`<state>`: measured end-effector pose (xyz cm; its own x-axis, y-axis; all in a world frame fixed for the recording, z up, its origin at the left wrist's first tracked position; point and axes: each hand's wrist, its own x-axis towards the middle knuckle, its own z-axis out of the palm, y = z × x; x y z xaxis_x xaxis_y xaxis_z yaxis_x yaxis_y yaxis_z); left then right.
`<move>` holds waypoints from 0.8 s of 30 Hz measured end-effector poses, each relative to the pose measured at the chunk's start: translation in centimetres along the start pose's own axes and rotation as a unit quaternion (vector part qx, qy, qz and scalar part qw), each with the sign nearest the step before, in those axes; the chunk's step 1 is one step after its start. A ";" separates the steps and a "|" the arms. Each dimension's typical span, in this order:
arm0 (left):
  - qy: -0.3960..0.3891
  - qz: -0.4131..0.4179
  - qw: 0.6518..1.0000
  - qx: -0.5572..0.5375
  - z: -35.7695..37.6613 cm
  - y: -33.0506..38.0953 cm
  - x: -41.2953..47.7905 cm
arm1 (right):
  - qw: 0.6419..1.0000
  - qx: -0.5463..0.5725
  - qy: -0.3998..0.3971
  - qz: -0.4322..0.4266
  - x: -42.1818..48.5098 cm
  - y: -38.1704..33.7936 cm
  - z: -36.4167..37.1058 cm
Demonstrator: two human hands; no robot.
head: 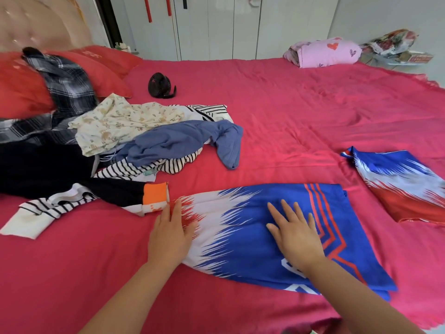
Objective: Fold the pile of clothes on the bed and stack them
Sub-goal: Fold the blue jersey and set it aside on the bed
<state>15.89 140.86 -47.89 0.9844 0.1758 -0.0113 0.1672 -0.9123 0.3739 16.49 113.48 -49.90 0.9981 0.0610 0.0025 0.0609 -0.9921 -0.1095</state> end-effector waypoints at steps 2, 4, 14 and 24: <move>-0.007 -0.036 0.999 -0.035 -0.1 0.1 0.1 | 1.000 0.000 -0.006 -0.024 -0.3 -1.3 0.2; -0.011 -0.061 0.997 -0.046 -0.1 0.3 0.2 | 0.997 -0.021 -0.065 -0.031 -0.9 -1.9 1.0; 0.005 -0.226 0.868 -0.442 -2.8 2.1 1.0 | 0.997 0.053 -0.036 -0.040 -0.8 -3.3 -2.9; -0.046 0.103 0.865 -0.489 -3.5 16.3 -3.3 | 0.656 0.742 -0.119 0.068 -0.8 -4.5 -10.2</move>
<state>15.22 126.68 -38.45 0.9955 -0.0239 0.0916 -0.0943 -0.1645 0.9819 15.48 116.75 -39.26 0.9544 0.1734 -0.2431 -0.2756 0.1982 -0.9406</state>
